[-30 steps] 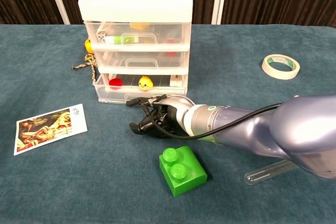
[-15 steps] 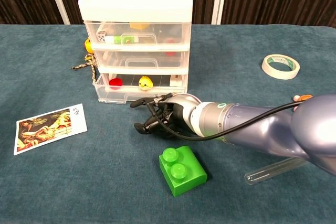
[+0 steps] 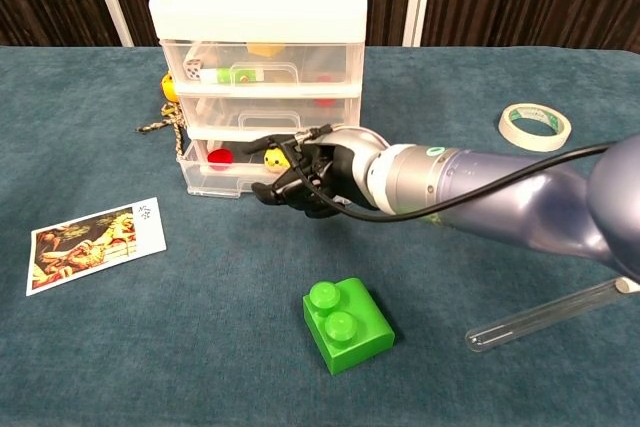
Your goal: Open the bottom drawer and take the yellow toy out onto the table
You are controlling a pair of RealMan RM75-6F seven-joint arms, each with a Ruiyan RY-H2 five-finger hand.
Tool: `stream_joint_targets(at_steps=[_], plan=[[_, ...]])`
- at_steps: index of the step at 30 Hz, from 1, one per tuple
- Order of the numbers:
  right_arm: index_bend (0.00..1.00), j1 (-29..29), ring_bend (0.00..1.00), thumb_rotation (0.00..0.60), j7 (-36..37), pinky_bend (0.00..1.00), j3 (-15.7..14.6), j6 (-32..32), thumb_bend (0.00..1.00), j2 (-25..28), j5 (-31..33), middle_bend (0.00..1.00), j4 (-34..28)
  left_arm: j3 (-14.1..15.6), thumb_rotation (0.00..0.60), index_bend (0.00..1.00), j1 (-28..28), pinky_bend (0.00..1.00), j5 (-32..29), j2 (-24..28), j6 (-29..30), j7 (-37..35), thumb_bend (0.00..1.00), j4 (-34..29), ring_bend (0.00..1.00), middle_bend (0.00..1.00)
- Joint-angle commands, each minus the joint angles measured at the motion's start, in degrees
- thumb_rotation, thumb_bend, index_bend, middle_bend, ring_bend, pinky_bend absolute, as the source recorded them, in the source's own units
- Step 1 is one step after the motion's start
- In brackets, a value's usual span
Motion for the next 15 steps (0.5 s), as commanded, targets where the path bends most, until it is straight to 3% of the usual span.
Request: stream_joint_targets(at_steps=[1, 7, 15], plan=[[0.13, 0.47, 0.92, 0.600, -0.47, 1.00, 0.28, 0.30, 0.56, 0.86, 0.21, 0.91, -0.89, -0.05, 0.600, 0.06, -0.01, 0.00, -0.06, -0.02, 0.02, 0.05, 0.48, -0.03, 0.00, 0.00], [0.13, 1.80, 0.97, 0.600, -3.17, 1.00, -0.42, 1.70, 0.56, 2.27, 2.20, 0.96, -1.19, -0.01, 0.600, 0.06, 0.00, 0.00, -0.14, -0.02, -0.08, 0.15, 0.48, -0.11, 0.00, 0.00], [0.14, 5.33, 1.00, 0.600, -13.24, 1.00, -4.68, 6.31, 0.56, 3.32, 9.12, 1.00, -2.47, 0.04, 0.600, 0.06, -0.04, 0.00, -0.19, 0.08, -0.28, 0.15, 0.48, -0.29, 0.00, 0.00]])
